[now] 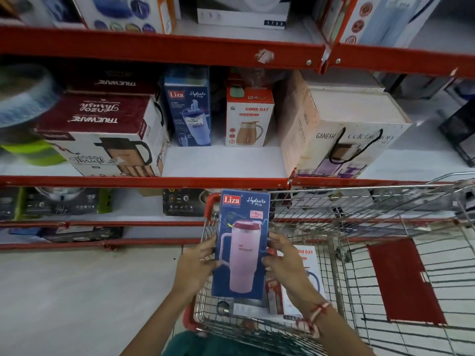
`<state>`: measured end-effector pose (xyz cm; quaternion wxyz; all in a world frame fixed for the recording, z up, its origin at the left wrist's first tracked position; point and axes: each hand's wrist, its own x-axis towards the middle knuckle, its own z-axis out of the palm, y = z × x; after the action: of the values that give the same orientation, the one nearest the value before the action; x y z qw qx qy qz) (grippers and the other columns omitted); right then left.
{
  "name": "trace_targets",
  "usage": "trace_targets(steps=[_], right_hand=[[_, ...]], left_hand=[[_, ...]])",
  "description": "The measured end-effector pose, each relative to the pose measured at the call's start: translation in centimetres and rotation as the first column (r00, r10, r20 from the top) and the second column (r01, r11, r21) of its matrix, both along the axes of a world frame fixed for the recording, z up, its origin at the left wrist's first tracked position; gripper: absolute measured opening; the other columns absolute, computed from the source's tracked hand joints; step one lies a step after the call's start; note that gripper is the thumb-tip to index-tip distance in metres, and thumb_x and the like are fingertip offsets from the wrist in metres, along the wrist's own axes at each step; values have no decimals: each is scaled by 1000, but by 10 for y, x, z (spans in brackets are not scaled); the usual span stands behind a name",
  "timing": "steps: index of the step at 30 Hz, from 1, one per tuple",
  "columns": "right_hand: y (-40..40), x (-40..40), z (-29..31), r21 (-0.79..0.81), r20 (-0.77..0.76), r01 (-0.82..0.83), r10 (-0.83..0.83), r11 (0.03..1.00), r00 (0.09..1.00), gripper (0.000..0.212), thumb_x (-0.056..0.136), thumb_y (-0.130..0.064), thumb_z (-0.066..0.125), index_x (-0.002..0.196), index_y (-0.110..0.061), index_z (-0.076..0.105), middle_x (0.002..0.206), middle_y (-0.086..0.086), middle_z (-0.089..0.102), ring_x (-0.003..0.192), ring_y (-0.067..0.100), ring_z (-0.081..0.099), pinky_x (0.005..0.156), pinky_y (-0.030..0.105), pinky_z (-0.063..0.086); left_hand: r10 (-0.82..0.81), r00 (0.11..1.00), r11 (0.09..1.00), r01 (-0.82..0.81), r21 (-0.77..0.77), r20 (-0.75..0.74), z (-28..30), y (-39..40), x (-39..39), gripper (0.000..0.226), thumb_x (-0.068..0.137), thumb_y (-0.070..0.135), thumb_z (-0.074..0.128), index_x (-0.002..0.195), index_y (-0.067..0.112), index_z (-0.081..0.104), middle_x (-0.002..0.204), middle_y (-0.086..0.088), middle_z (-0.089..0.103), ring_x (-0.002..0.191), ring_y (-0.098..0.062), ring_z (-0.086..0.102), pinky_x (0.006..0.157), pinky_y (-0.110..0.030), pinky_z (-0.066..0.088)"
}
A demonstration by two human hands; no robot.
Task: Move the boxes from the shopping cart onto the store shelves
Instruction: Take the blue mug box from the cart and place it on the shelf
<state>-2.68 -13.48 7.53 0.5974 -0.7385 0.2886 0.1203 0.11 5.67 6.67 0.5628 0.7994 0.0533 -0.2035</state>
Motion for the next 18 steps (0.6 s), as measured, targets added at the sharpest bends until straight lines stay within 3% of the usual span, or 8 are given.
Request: trace_targets(steps=[3, 6, 10, 11, 13, 14, 16, 18], right_hand=[[6, 7, 6, -33, 86, -9, 12, 999, 996, 40, 83, 7, 64, 112, -19, 54, 113, -2, 65, 92, 11, 65, 77, 42, 62], [16, 23, 18, -106, 189, -48, 68, 993, 980, 45, 77, -5, 77, 94, -33, 47, 102, -11, 64, 90, 2, 63, 67, 20, 56], [34, 64, 42, -253, 297, -67, 144, 965, 944, 42, 72, -17, 82, 94, -25, 48, 103, -2, 66, 93, 14, 66, 79, 34, 60], [38, 77, 48, -291, 344, -62, 165, 955, 924, 42, 72, -17, 82, 96, -22, 49, 104, 0, 65, 94, 15, 66, 80, 34, 59], [49, 107, 59, -394, 419, -27, 205, 919, 885, 41, 71, -13, 82, 96, -17, 49, 103, 3, 64, 93, 18, 65, 77, 35, 59], [54, 123, 63, -440, 440, -7, 223, 898, 870, 40, 72, -11, 80, 96, -16, 48, 104, 4, 62, 94, 20, 65, 77, 36, 59], [65, 154, 66, -509, 463, 1, 273, 861, 843, 39, 76, -8, 77, 100, -14, 48, 108, 6, 61, 99, 23, 65, 81, 38, 60], [73, 182, 64, -574, 447, -24, 338, 818, 828, 45, 80, -9, 75, 115, -10, 47, 119, 8, 59, 105, 25, 65, 87, 40, 59]], left_hand=[[16, 996, 1000, -19, 24, 92, 10, 7, 7, 54, 75, -3, 72, 124, 17, 59, 111, -3, 70, 95, -15, 68, 72, -32, 61], [64, 979, 993, -82, 87, 194, 20, 15, 23, 33, 74, -3, 72, 107, 3, 69, 102, -14, 74, 91, -26, 72, 79, -44, 60], [164, 950, 976, -195, 95, 264, 42, 23, 63, 18, 79, -4, 67, 96, -2, 63, 97, -19, 72, 86, -29, 71, 81, -47, 58], [186, 932, 966, -232, 117, 312, 47, 25, 75, 17, 79, -2, 67, 96, -1, 62, 96, -15, 73, 84, -25, 70, 80, -36, 59], [197, 882, 921, -316, 227, 428, 58, 30, 99, 19, 77, 2, 71, 95, 3, 62, 89, -3, 72, 69, -8, 63, 61, -4, 50], [213, 867, 907, -346, 238, 450, 63, 32, 112, 23, 76, 2, 72, 96, 4, 61, 88, -4, 72, 65, -5, 59, 54, -1, 45], [219, 867, 900, -356, 250, 447, 68, 35, 137, 33, 74, 1, 73, 103, 3, 58, 96, -11, 72, 74, -16, 63, 60, -12, 49], [217, 877, 898, -351, 264, 429, 70, 35, 161, 43, 72, -1, 74, 110, 2, 54, 103, -16, 70, 90, -30, 66, 75, -36, 55]])
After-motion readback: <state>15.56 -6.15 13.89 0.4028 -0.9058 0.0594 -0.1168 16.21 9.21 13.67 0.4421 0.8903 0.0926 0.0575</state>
